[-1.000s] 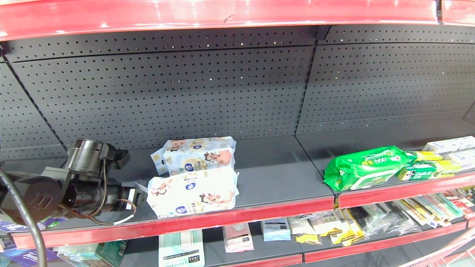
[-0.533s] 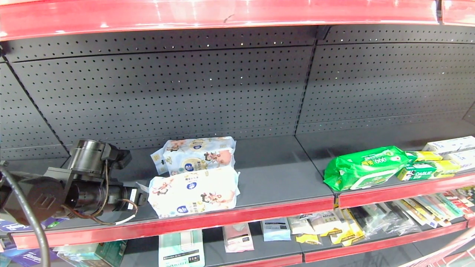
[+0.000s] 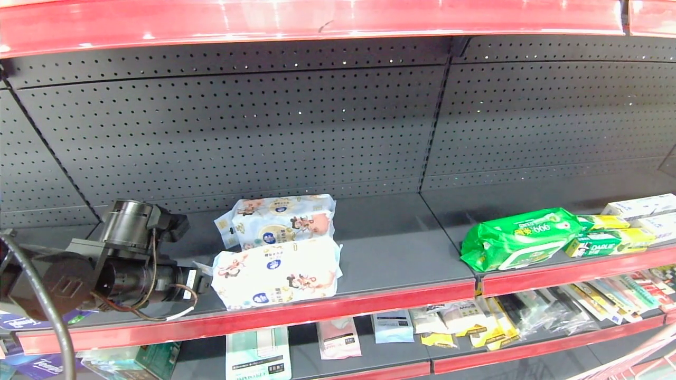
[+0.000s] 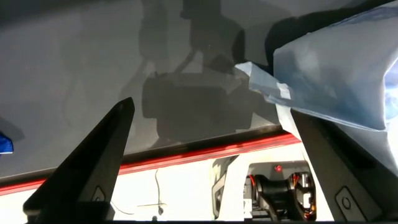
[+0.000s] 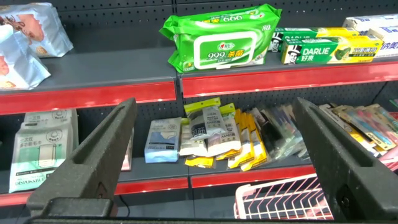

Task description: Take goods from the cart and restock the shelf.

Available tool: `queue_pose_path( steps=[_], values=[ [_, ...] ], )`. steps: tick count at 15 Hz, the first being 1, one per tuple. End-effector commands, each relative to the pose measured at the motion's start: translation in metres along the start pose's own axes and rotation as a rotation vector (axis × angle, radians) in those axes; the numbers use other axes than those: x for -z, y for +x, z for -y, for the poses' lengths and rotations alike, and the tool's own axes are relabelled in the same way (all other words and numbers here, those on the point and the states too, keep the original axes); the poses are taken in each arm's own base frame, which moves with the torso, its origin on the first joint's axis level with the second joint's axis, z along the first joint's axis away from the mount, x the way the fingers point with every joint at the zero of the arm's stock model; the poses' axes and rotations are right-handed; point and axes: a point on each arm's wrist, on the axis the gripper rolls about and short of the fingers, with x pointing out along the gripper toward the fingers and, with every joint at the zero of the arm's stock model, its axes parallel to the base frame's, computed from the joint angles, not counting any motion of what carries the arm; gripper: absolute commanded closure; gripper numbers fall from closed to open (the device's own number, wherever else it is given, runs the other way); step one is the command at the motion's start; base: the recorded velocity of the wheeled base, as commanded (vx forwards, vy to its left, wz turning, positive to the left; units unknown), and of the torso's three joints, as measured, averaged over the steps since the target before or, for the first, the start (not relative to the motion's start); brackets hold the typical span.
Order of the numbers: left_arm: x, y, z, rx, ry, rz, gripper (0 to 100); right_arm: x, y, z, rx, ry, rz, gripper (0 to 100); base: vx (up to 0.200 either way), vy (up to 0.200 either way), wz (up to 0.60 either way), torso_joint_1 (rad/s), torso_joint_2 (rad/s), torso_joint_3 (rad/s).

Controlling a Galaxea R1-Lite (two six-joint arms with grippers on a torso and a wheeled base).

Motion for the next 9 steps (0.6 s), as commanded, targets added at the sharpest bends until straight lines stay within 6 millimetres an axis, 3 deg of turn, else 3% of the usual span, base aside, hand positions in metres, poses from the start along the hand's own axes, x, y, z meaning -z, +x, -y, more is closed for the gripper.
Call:
queue_pose_path(
  steps=[1, 9],
  values=[
    [0.0000, 0.0008, 0.0012, 0.002, 0.003, 0.000, 0, 0.0000, 0.0001, 0.0000, 0.001, 0.000, -0.002, 0, 0.000, 0.000, 0.00, 0.000, 0.00, 0.000],
    [0.0002, -0.0011, 0.0040, 0.011, 0.010, 0.017, 0, 0.0000, 0.0001, 0.0000, 0.001, 0.000, -0.002, 0, 0.000, 0.000, 0.00, 0.000, 0.00, 0.000]
  ],
)
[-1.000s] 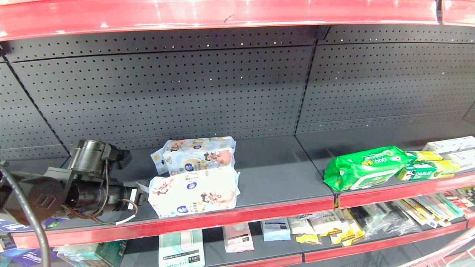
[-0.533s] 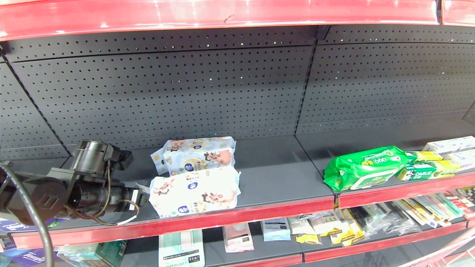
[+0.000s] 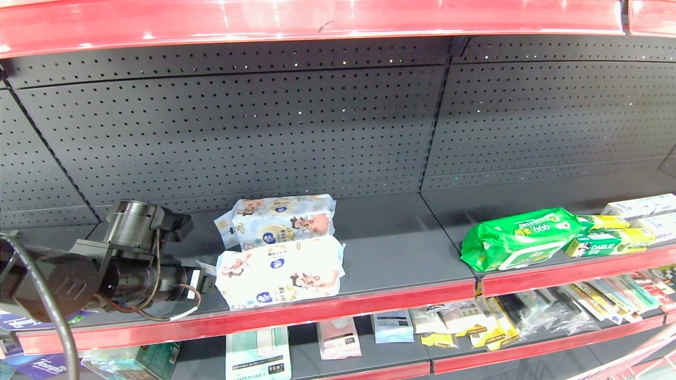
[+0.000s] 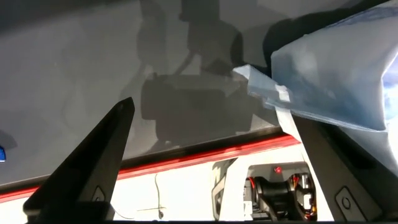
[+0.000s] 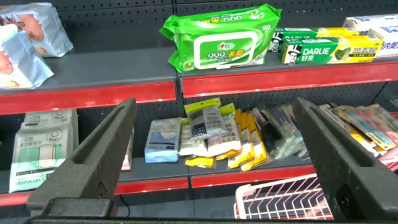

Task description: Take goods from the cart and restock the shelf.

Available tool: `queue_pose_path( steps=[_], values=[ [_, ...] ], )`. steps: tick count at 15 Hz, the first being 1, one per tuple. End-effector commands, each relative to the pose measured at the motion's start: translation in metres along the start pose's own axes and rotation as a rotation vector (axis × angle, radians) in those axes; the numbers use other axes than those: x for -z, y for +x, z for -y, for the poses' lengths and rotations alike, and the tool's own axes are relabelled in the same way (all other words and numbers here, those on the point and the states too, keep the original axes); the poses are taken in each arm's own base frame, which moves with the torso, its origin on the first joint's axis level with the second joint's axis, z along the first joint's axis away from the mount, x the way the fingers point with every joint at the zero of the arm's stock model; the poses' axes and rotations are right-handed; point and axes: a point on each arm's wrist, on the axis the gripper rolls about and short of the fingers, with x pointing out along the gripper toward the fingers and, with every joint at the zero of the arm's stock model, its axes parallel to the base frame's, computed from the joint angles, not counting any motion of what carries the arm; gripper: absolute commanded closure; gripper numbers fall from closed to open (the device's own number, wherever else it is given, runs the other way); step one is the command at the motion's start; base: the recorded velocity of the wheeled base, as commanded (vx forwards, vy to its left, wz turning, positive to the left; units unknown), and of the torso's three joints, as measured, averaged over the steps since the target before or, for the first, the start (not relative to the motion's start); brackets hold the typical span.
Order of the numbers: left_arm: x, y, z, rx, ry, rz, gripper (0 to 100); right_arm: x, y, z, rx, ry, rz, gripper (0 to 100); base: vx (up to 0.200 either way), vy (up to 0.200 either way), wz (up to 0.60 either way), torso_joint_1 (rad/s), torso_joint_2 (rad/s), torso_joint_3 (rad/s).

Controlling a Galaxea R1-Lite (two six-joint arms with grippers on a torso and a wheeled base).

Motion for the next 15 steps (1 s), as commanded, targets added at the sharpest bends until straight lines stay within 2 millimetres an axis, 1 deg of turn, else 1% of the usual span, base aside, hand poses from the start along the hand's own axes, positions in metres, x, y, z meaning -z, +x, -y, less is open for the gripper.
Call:
queue_pose_path(
  steps=[1, 4, 6, 7, 8, 9, 10, 11, 12, 13, 14, 15],
  values=[
    [0.000, -0.004, 0.000, 0.001, -0.001, 0.008, 0, 0.000, 0.000, 0.000, 0.001, 0.000, -0.002, 0, 0.000, 0.000, 0.00, 0.000, 0.00, 0.000],
    [0.000, -0.037, -0.002, 0.017, 0.004, 0.070, 0, 0.000, 0.000, 0.000, -0.001, 0.001, -0.002, 0, 0.000, 0.000, 0.00, 0.000, 0.00, 0.000],
    [0.009, -0.076, -0.006, 0.042, 0.013, 0.112, 0, 0.000, 0.000, 0.000, -0.001, 0.003, -0.002, 0, 0.000, 0.000, 0.00, 0.000, 0.00, 0.000],
    [0.015, -0.092, -0.008, 0.049, 0.008, 0.149, 0, 0.000, 0.000, 0.000, -0.001, 0.003, -0.002, 0, 0.000, 0.000, 0.00, 0.000, 0.00, 0.000],
    [0.019, -0.104, -0.009, 0.051, 0.006, 0.181, 0, 0.000, 0.000, 0.000, -0.001, 0.005, -0.002, 0, 0.000, 0.000, 0.00, 0.000, 0.00, 0.000],
    [0.031, -0.136, -0.011, 0.064, 0.005, 0.280, 0, 0.000, 0.000, 0.000, -0.001, 0.005, -0.002, 0, 0.000, 0.000, 0.00, 0.000, 0.00, 0.000],
    [0.043, -0.156, -0.012, 0.087, 0.009, 0.343, 0, 0.000, 0.000, 0.000, -0.001, 0.005, -0.002, 0, 0.000, 0.000, 0.00, 0.000, 0.00, 0.000],
    [0.060, -0.181, -0.012, 0.138, 0.023, 0.428, 0, 0.000, 0.000, 0.000, -0.001, 0.005, -0.002, 0, 0.000, 0.000, 0.00, 0.000, 0.00, 0.000],
    [0.073, -0.195, -0.013, 0.184, 0.042, 0.482, 0, 0.000, 0.000, 0.000, -0.001, 0.005, -0.002, 0, 0.000, 0.000, 0.00, 0.000, 0.00, 0.000],
    [0.099, -0.217, -0.013, 0.234, 0.071, 0.565, 0, 0.000, 0.000, 0.000, -0.001, 0.005, -0.002, 0, 0.000, 0.000, 0.00, 0.000, 0.00, 0.000],
    [0.122, -0.230, -0.015, 0.235, 0.075, 0.599, 0, 0.000, 0.000, 0.000, -0.001, 0.005, -0.002, 0, 0.000, 0.000, 0.00, 0.000, 0.00, 0.000],
    [0.145, -0.237, -0.016, 0.228, 0.071, 0.608, 0, 0.000, 0.000, 0.000, -0.001, 0.005, -0.002, 0, 0.000, 0.000, 0.00, 0.000, 0.00, 0.000]
  ],
)
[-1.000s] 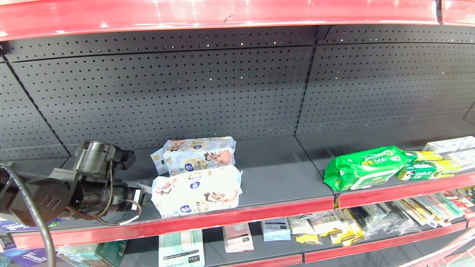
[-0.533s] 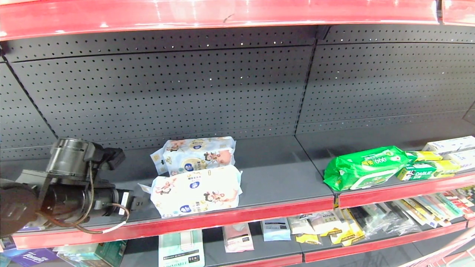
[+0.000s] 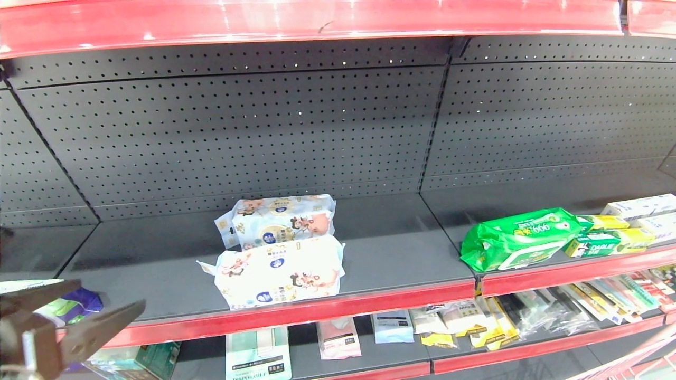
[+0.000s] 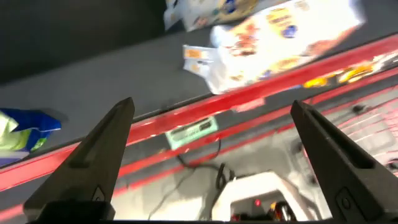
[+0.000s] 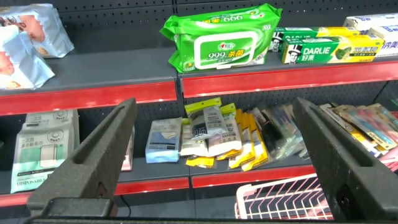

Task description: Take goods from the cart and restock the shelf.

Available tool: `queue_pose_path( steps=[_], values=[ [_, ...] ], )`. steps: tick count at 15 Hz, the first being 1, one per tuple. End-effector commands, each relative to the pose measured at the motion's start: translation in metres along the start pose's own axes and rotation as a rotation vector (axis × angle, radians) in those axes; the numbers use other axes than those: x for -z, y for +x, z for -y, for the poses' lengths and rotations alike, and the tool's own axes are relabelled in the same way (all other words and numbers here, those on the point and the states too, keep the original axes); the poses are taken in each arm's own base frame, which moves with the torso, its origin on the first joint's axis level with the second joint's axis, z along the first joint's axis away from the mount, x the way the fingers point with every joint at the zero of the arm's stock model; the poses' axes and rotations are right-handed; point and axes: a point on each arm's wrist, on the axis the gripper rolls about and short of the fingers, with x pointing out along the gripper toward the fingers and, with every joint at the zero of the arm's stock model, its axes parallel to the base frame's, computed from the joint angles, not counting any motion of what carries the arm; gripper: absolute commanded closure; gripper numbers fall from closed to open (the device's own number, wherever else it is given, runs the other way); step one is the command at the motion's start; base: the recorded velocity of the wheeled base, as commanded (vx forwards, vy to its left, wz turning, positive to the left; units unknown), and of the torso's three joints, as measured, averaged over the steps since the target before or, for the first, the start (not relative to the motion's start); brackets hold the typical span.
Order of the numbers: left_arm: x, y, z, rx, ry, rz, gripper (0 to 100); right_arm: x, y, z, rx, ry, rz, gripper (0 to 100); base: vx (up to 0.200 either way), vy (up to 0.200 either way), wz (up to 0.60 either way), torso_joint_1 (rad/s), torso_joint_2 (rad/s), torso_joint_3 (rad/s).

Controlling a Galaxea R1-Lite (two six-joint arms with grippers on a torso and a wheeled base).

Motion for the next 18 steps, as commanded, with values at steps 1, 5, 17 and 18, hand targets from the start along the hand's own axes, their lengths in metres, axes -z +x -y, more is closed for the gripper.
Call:
queue_pose_path(
  steps=[1, 5, 17, 18],
  values=[
    [0.066, -0.081, 0.011, 0.038, 0.035, 0.201, 0, 0.000, 0.000, 0.000, -0.001, 0.000, -0.002, 0, 0.000, 0.000, 0.00, 0.000, 0.00, 0.000],
    [0.113, -0.090, 0.010, -0.072, 0.035, 0.299, 0, 0.000, 0.000, 0.000, -0.001, -0.001, -0.002, 0, 0.000, 0.000, 0.00, 0.000, 0.00, 0.000],
    [0.126, -0.083, 0.007, -0.168, 0.078, 0.284, 0, 0.000, 0.000, 0.000, -0.001, 0.000, -0.002, 0, 0.000, 0.000, 0.30, 0.001, 0.00, 0.000],
    [0.126, -0.083, 0.006, -0.199, 0.079, 0.278, 0, 0.000, 0.000, 0.000, -0.001, 0.000, -0.002, 0, 0.000, 0.000, 0.00, 0.000, 0.00, 0.000]
  ],
)
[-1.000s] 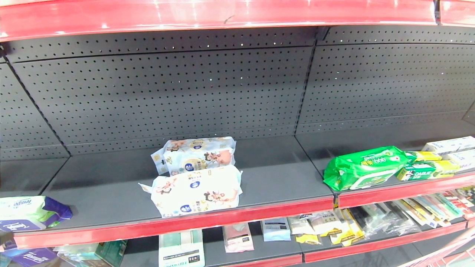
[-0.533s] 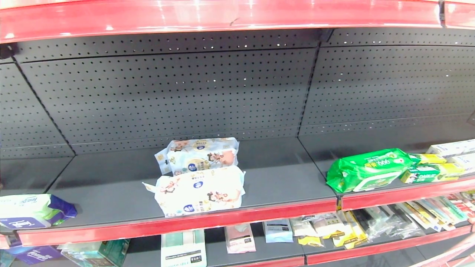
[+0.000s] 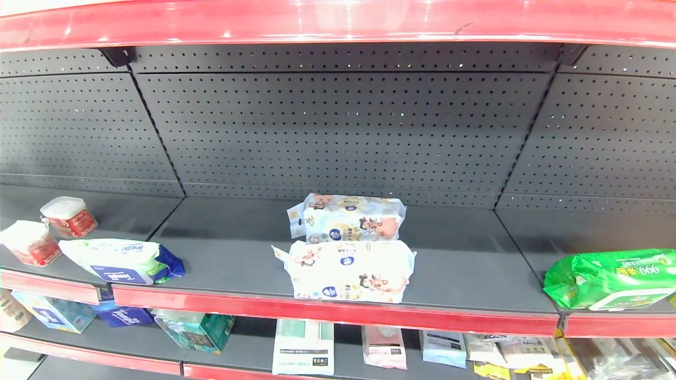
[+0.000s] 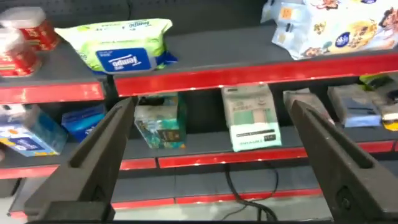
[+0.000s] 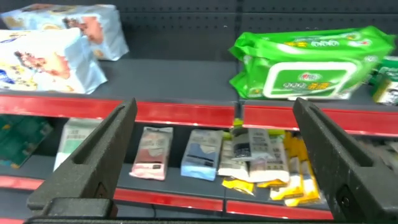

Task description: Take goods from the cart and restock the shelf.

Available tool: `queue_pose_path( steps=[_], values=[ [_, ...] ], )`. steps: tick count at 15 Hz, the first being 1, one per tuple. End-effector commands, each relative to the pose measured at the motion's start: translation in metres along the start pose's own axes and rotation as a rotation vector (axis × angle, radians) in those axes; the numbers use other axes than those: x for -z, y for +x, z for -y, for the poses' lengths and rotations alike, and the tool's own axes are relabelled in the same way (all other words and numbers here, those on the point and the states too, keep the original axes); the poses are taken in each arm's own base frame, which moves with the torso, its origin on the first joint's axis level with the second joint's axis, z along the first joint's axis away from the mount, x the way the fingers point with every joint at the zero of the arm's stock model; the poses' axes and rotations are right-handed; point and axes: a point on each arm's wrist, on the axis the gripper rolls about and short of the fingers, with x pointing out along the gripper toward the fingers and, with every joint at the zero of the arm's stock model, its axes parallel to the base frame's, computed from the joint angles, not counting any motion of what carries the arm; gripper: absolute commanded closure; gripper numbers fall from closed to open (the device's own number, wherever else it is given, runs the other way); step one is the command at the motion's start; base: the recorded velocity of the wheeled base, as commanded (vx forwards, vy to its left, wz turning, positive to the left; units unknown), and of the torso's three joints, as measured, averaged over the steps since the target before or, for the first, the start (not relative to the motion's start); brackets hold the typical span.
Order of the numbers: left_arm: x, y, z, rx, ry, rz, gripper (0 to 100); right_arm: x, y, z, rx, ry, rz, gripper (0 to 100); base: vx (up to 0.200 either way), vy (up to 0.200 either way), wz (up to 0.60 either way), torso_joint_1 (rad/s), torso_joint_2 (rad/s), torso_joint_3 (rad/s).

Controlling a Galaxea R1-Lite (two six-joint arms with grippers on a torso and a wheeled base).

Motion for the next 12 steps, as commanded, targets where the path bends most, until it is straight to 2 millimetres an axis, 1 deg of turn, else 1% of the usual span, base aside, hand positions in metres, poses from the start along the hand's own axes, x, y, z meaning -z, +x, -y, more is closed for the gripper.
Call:
queue_pose_path(
  steps=[1, 2, 4, 5, 6, 8, 9, 10, 12],
  values=[
    [0.000, 0.001, -0.001, -0.049, 0.003, -0.015, 0, 0.000, 0.000, 0.000, 0.000, 0.000, -0.002, 0, 0.000, 0.000, 0.00, 0.000, 0.00, 0.000],
    [-0.001, 0.002, -0.002, -0.086, -0.001, -0.021, 0, 0.000, 0.000, 0.000, 0.000, 0.000, -0.002, 0, 0.000, 0.000, 0.00, 0.000, 0.00, 0.000],
    [-0.009, 0.005, -0.003, -0.098, -0.028, -0.048, 0, 0.000, 0.000, 0.000, 0.000, 0.000, -0.002, 0, 0.000, 0.000, 0.00, 0.000, 0.00, 0.000],
    [-0.017, 0.008, -0.003, -0.121, -0.076, -0.076, 0, 0.000, 0.000, 0.000, 0.004, 0.000, -0.002, 0, 0.000, 0.000, 0.00, 0.000, 0.00, 0.000],
    [-0.020, 0.013, -0.001, -0.179, -0.103, -0.117, 0, 0.000, 0.000, 0.000, 0.006, 0.000, -0.001, 0, 0.000, 0.000, 0.00, 0.000, 0.00, 0.000],
    [-0.016, 0.014, 0.002, -0.276, -0.144, -0.138, 0, 0.000, 0.000, 0.000, 0.007, -0.001, -0.003, 0, 0.000, 0.000, 0.00, 0.000, 0.00, 0.000],
    [-0.016, 0.014, 0.002, -0.283, -0.146, -0.134, 0, 0.000, 0.000, 0.000, 0.007, -0.001, -0.003, 0, 0.000, 0.000, 0.00, 0.000, 0.00, 0.000],
    [-0.007, 0.005, 0.004, -0.253, -0.142, -0.062, 0, 0.000, 0.000, 0.000, 0.009, -0.001, -0.001, 0, 0.000, 0.000, 0.00, 0.000, 0.00, 0.000],
    [-0.008, 0.000, 0.004, -0.193, -0.135, -0.019, 0, 0.000, 0.000, 0.000, 0.013, -0.001, -0.001, 0, 0.000, 0.000, 0.00, 0.000, 0.00, 0.000]
  ],
)
